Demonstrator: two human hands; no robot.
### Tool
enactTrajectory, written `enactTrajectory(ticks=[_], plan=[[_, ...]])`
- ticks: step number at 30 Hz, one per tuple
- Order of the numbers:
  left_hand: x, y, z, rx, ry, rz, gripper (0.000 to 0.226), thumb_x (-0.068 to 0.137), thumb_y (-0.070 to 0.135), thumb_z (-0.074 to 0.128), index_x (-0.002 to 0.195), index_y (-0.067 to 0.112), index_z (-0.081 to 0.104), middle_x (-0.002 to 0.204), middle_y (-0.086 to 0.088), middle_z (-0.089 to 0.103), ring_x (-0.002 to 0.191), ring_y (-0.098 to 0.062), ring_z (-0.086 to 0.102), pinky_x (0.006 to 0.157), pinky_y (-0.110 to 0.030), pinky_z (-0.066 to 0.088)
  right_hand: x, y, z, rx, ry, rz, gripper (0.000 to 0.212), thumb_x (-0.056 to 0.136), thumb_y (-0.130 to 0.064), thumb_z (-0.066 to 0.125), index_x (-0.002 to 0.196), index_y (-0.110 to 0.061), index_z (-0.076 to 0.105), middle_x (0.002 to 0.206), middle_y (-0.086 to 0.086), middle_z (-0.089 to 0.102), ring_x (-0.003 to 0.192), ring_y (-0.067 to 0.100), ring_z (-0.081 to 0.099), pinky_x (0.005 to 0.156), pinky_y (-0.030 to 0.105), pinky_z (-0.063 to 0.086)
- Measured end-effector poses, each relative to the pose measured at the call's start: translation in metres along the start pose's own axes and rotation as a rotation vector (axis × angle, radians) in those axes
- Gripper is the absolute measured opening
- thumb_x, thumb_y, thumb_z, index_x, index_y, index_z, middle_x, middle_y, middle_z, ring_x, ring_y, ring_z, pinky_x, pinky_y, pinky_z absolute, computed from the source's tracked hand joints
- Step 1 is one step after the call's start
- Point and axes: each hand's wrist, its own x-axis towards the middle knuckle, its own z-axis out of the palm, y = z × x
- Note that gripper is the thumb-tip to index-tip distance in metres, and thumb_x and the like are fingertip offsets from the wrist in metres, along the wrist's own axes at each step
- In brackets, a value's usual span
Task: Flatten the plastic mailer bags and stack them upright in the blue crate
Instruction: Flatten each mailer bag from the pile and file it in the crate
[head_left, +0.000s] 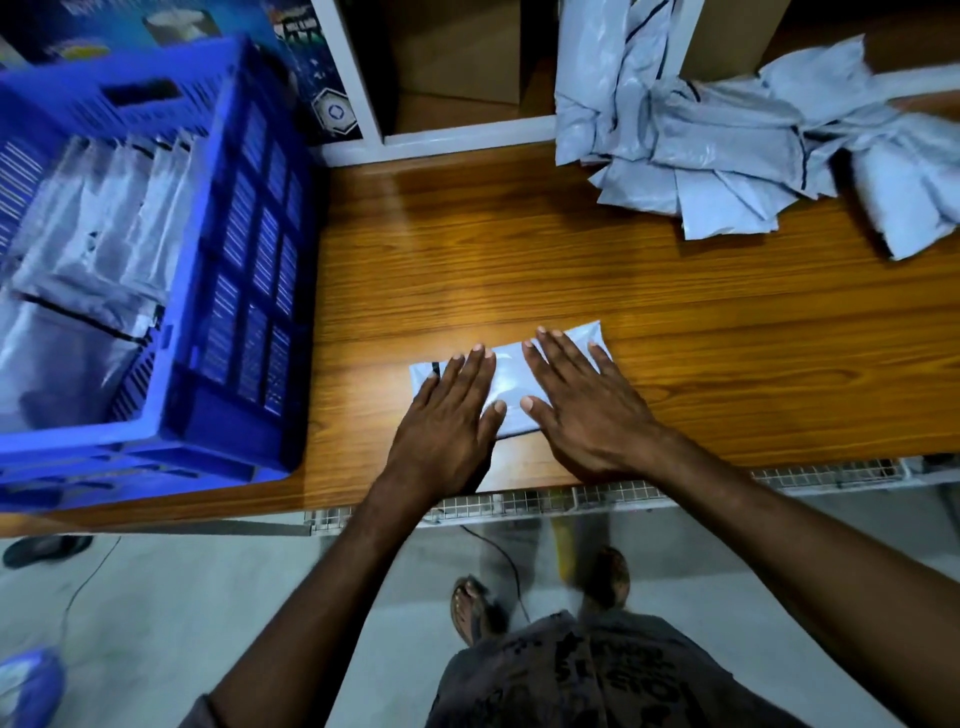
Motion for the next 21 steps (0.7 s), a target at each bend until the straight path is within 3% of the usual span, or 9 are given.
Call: enactTrajectory(ticks=[5,8,10,13,17,21], plan=[[0.008,-0.007,-0.005,-0.05,-0.039,-0.055,0.07,0.106,0.061,0.011,0.165,0.026,-0.003,0.172,0.009,-0.006,0.157,-0.007,-0.008,0.129,-0.037,0.003,0.011,0.004,-0.008,-0.033,-0.079,-0.002,0.076,0.099,-0.069,0.002,0.16,-0.027,-0.016,0.166,-0.005,-0.024,0.152,0.01,-0.023,0.125,0.046,-0.009],[0.008,-0.008,-0.013,-0.051,-0.056,-0.035,0.071,0.107,0.06,0.014,0.165,0.023,-0.003,0.172,0.007,-0.009,0.157,-0.009,-0.01,0.128,-0.036,-0.001,0.013,0.009,-0.023,-0.071,-0.152,-0.032,0.081,0.099,-0.071,0.007,0.16,-0.023,-0.015,0.167,-0.002,-0.022,0.153,0.012,-0.019,0.124,0.049,-0.01],[0.005,-0.002,-0.017,0.031,0.037,0.019,0.068,0.109,0.055,0.014,0.165,0.019,0.004,0.172,0.003,-0.007,0.158,-0.014,-0.008,0.127,-0.035,-0.003,0.008,0.005,-0.026,-0.079,-0.065,-0.052,0.075,0.103,-0.062,0.01,0.162,-0.018,-0.006,0.169,-0.001,-0.012,0.155,0.014,-0.013,0.125,0.048,-0.007],[0.005,0.013,-0.012,0.001,0.053,0.056,0.062,0.11,0.044,0.016,0.165,0.014,0.015,0.173,-0.001,0.002,0.159,-0.017,0.002,0.129,-0.041,0.009,-0.001,-0.006,-0.013,-0.075,0.085,-0.096,0.064,0.108,-0.047,0.015,0.163,-0.017,0.004,0.17,0.001,0.0,0.156,0.015,-0.005,0.127,0.043,0.001],[-0.002,0.007,0.002,-0.062,0.026,0.043,0.062,0.109,0.042,0.016,0.165,0.014,0.013,0.172,-0.002,0.007,0.159,-0.018,0.008,0.126,-0.043,0.02,-0.009,-0.004,0.003,0.013,0.03,-0.03,0.067,0.107,-0.049,0.018,0.163,-0.019,-0.004,0.17,-0.003,-0.009,0.155,0.012,-0.011,0.127,0.042,0.005],[-0.005,0.0,0.006,-0.035,0.052,0.032,0.066,0.11,0.05,0.018,0.165,0.016,0.009,0.173,-0.001,0.007,0.159,-0.016,0.008,0.126,-0.041,0.018,-0.014,0.009,0.004,0.0,0.003,0.023,0.077,0.103,-0.063,0.014,0.16,-0.021,-0.015,0.168,-0.004,-0.02,0.154,0.01,-0.018,0.127,0.04,0.0]])
